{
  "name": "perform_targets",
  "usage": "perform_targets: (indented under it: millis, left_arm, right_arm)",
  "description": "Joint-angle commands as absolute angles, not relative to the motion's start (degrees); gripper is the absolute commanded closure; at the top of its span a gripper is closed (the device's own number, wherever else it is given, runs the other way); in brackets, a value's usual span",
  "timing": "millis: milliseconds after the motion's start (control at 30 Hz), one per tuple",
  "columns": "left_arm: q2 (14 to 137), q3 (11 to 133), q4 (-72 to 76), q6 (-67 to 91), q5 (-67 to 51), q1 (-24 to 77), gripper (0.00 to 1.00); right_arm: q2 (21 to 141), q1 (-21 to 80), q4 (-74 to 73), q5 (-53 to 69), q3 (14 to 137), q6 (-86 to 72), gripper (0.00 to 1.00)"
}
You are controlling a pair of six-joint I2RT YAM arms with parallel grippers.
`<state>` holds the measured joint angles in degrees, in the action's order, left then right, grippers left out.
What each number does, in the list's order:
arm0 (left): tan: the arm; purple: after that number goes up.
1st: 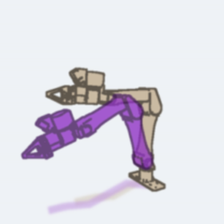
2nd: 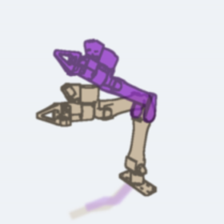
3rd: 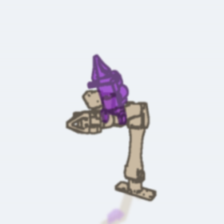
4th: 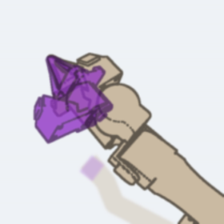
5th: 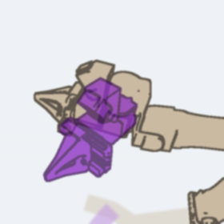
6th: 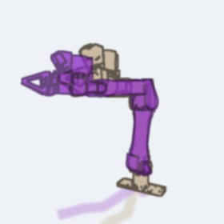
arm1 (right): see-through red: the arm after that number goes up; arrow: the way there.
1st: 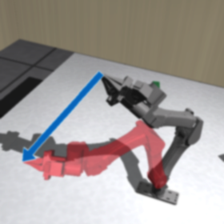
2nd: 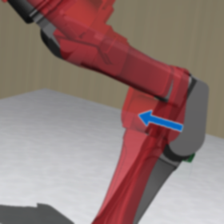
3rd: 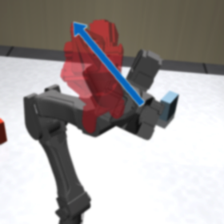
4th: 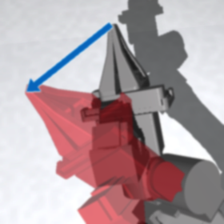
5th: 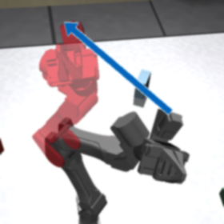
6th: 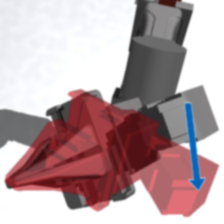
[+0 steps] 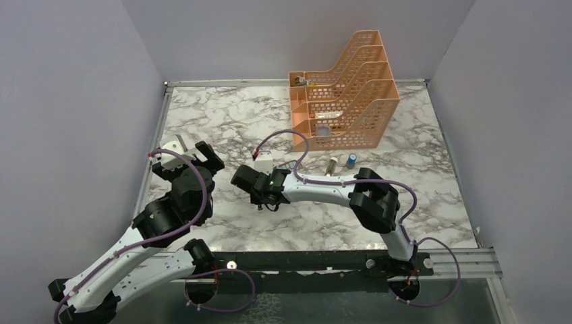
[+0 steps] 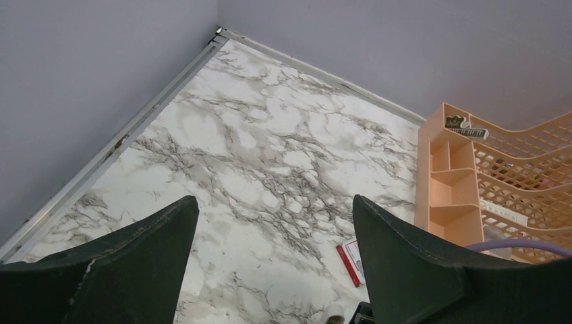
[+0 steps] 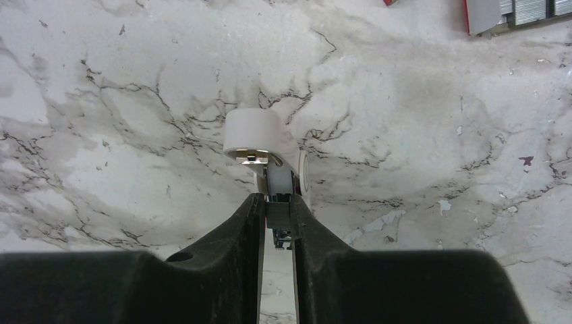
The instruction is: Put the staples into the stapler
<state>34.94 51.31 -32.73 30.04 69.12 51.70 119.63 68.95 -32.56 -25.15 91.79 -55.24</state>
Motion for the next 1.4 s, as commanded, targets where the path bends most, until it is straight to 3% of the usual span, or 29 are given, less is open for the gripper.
perform_targets:
  millis: [0, 1367]
  left_arm:
    - [34.81, 52.75, -33.13, 30.50, 71.24, 51.46, 0.15]
    - [34.33, 52.14, -33.22, 30.59, 70.84, 51.43, 0.15]
  right_arm:
    - [121.44, 69.52, -31.11, -24.70, 92.81, -54.33, 0.77]
    - [120.12, 70.87, -33.30, -21.36, 89.82, -52.45, 0.76]
